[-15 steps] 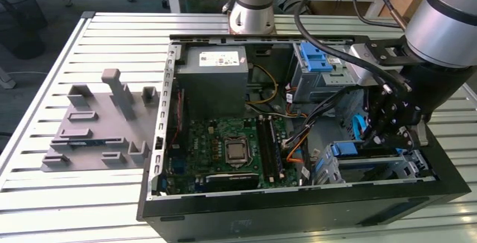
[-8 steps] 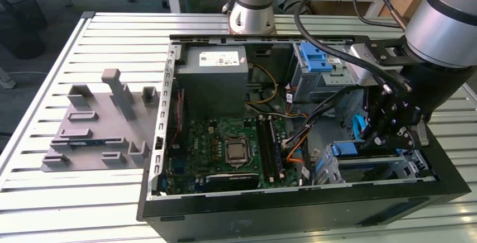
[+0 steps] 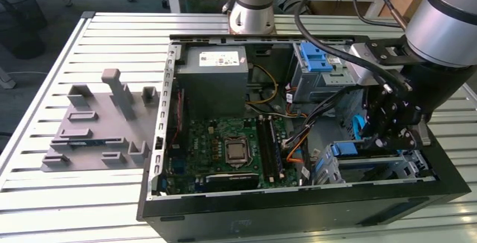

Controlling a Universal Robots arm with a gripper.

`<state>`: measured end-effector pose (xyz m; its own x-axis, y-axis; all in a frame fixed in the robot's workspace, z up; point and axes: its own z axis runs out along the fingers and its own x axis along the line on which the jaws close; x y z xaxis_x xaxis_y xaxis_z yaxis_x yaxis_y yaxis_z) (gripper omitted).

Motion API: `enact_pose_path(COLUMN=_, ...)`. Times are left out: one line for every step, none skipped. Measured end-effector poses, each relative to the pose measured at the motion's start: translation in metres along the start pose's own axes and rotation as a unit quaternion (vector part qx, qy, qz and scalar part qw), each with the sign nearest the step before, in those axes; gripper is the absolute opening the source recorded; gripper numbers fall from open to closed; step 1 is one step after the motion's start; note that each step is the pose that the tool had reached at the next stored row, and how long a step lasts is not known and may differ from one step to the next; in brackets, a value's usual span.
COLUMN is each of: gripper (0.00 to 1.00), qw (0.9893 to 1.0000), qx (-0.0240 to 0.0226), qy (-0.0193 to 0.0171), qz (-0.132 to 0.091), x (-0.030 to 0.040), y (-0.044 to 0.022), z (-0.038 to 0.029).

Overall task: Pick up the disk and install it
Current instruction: 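Insert the second disk wire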

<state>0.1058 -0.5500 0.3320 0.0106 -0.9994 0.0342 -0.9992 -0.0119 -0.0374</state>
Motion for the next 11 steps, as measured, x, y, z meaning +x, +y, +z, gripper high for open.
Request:
enact_pose_path(gripper=0.31, qw=1.0, qx=0.0, qy=-0.0001, qz=0.0, x=0.0, y=0.0, z=-0.0009)
enact_pose_path(gripper=0.31, qw=1.0, qx=0.0, qy=0.0, qz=0.0, x=0.0, y=-0.0001, z=-0.0019)
enact_pose_path(gripper=0.31, qw=1.0, qx=0.0, qy=0.0, qz=0.0, x=0.0001, y=-0.0001, z=-0.0029)
enact_pose_path(gripper=0.31, qw=1.0, qx=0.0, qy=-0.0001, qz=0.0, x=0.0001, y=-0.0001, z=-0.0037)
enact_pose_path(gripper=0.31, qw=1.0, qx=0.0, qy=-0.0001, qz=0.0, x=0.0002, y=-0.0002, z=-0.0046)
enact_pose_path(gripper=0.31, qw=1.0, qx=0.0, qy=0.0, qz=0.0, x=0.0002, y=-0.0002, z=-0.0062)
enact_pose_path(gripper=0.31, qw=1.0, qx=0.0, qy=-0.0001, qz=0.0, x=0.0002, y=-0.0003, z=-0.007)
enact_pose_path(gripper=0.31, qw=1.0, qx=-0.0001, qy=-0.0001, qz=0.0, x=0.0003, y=-0.0003, z=-0.0078)
enact_pose_path(gripper=0.31, qw=1.0, qx=-0.0001, qy=0.0, qz=0.0, x=0.0003, y=-0.0003, z=-0.0087)
enact_pose_path(gripper=0.31, qw=1.0, qx=-0.0001, qy=-0.0001, qz=0.0, x=0.0003, y=-0.0004, z=-0.0096)
enact_pose_path(gripper=0.31, qw=1.0, qx=-0.0001, qy=0.0, qz=0.0, x=0.0003, y=-0.0004, z=-0.0105)
